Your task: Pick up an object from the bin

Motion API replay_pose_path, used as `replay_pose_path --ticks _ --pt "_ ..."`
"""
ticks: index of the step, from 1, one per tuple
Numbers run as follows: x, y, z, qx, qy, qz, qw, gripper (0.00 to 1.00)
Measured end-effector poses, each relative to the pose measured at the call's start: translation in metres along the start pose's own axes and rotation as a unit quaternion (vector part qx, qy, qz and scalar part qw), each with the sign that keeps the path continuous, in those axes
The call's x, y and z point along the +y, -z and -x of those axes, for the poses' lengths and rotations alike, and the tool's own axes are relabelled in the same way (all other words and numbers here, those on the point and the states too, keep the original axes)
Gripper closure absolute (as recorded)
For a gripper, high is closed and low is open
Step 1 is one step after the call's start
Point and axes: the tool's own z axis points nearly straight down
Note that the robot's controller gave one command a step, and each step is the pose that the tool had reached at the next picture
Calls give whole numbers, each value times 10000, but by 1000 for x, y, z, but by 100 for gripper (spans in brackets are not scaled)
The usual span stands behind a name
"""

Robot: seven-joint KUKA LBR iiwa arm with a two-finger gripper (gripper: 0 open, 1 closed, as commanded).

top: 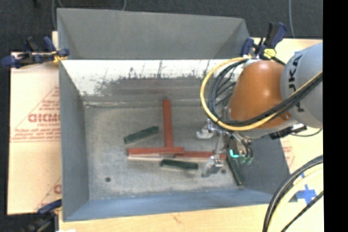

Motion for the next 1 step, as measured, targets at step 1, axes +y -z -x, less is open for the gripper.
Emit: replay_pose_path --ticks 1 --pt "0 0 0 -2 5 -1 10000 0"
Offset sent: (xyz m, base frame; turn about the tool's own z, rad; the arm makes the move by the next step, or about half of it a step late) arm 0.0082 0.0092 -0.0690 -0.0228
